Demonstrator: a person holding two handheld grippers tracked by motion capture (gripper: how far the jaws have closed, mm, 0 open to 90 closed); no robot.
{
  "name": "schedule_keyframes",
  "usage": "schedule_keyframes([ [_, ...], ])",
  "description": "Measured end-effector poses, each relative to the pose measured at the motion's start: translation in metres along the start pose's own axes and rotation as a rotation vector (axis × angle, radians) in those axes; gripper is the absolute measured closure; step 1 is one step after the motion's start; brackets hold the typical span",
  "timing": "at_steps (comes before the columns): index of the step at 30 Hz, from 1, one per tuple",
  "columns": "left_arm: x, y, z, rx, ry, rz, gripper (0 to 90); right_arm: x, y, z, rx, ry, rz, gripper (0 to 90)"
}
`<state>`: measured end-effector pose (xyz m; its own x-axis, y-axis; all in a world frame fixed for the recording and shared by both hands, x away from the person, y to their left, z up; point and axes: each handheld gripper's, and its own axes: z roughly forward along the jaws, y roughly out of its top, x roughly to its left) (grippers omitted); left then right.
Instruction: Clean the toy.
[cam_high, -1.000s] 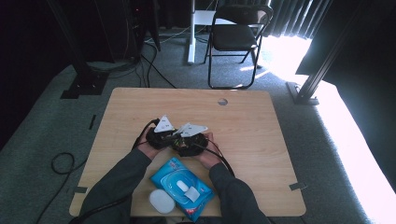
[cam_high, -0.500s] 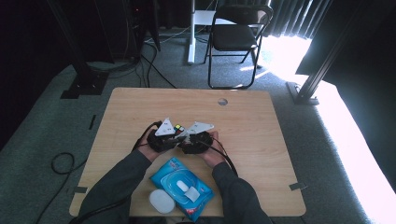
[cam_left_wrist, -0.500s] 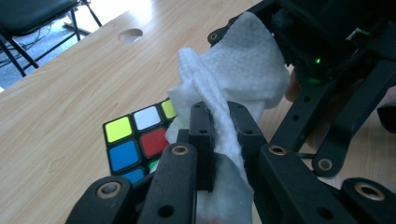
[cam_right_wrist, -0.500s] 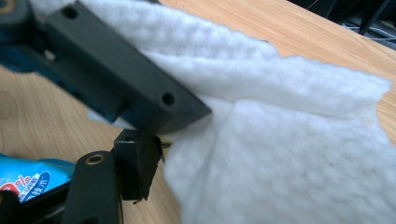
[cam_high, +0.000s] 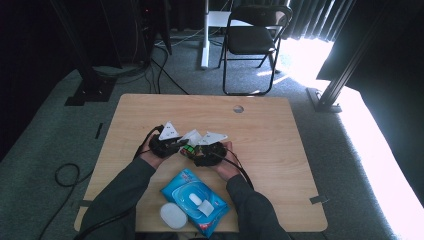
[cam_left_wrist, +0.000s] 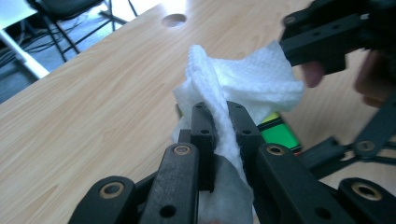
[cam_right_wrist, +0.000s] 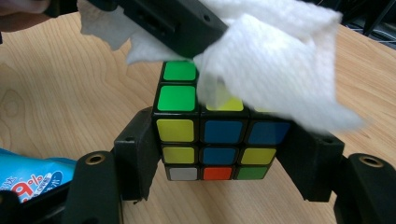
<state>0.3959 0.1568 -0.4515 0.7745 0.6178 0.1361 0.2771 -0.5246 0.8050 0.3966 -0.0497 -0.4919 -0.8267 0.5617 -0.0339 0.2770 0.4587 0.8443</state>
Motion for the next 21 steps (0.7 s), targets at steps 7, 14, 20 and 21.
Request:
schedule_keyframes([
  [7,0.004,-0.005,-0.003,-0.002,0.019,-0.03,83.6,-0.003,-0.001,-0.002,-0.003,-0.009,0.008,34.6],
  [14,-0.007,-0.008,-0.005,0.006,-0.011,0.001,84.1,-0.009,-0.002,-0.004,-0.004,-0.041,0.039,34.6],
  [20,-0.013,-0.009,0.001,0.034,-0.016,0.023,84.4,-0.012,-0.002,-0.006,-0.016,-0.073,0.056,34.6],
  [21,-0.014,-0.009,0.002,0.037,-0.017,0.024,84.4,-0.012,-0.002,-0.006,-0.019,-0.076,0.061,34.6],
])
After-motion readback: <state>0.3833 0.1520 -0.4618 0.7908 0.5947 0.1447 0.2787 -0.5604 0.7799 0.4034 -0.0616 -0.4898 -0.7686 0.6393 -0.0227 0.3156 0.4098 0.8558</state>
